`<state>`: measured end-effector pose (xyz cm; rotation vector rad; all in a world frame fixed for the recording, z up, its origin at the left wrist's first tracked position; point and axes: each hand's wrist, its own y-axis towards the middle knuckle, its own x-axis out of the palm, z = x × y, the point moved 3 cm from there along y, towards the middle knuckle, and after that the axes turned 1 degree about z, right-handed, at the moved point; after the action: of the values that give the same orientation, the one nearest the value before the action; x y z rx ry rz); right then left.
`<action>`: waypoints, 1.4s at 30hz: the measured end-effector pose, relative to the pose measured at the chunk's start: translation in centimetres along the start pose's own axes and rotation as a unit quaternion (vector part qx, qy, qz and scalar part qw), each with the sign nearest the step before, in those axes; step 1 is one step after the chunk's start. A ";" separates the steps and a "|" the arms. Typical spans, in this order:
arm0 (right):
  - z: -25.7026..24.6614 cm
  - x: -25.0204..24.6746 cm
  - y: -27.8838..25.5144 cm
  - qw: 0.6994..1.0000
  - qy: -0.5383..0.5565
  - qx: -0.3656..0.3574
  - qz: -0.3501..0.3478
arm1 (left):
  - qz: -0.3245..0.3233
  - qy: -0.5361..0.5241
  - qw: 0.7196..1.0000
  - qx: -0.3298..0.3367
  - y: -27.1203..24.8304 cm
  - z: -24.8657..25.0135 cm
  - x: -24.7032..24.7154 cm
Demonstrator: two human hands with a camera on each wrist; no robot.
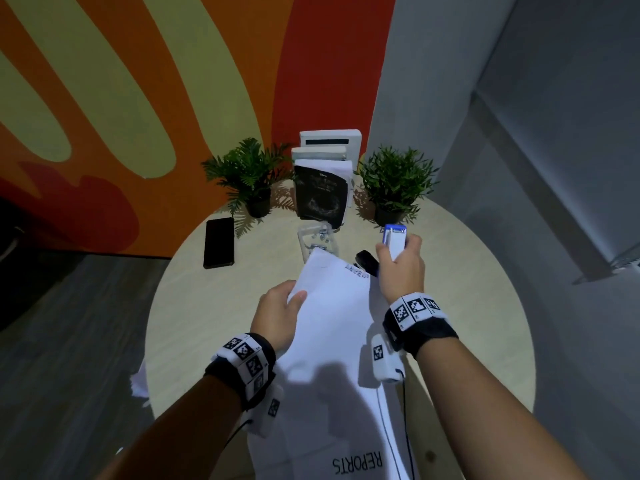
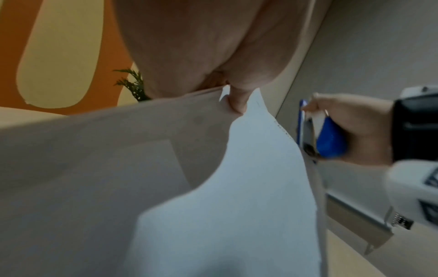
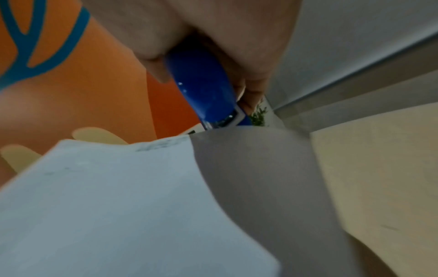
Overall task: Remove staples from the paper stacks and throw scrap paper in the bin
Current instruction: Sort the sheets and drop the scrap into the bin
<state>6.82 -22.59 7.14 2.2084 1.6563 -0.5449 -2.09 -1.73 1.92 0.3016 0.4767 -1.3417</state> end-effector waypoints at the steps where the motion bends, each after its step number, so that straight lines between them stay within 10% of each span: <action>1: 1.4 -0.1 0.2 0.999 -0.036 -0.001 0.000 | 0.007 0.009 1.000 -0.009 0.0 -0.4 -0.2; 12: 13.4 0.7 -3.6 0.871 -0.440 0.090 -0.201 | 0.036 0.051 0.997 -0.049 -0.1 -2.4 -0.6; 19: 5.7 0.7 -2.1 0.968 -0.209 -0.102 -0.097 | 0.014 0.050 0.998 -0.029 -0.2 -0.6 -0.4; 23: 0.5 2.0 -2.3 0.954 -0.152 -0.191 -0.174 | 0.018 0.033 0.999 0.017 0.3 1.1 0.1; 31: -3.6 -0.1 -5.5 0.912 0.013 -0.410 -0.012 | 0.148 0.006 0.974 0.174 -0.2 5.1 -2.5; 42: -4.3 -0.7 -6.4 0.902 0.028 -0.429 -0.015 | 0.186 0.006 0.951 0.247 -1.1 6.5 -2.9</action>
<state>0.89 -19.42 11.07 1.5394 1.5316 0.2376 -2.57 -2.56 9.05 0.7747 0.0741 -1.0713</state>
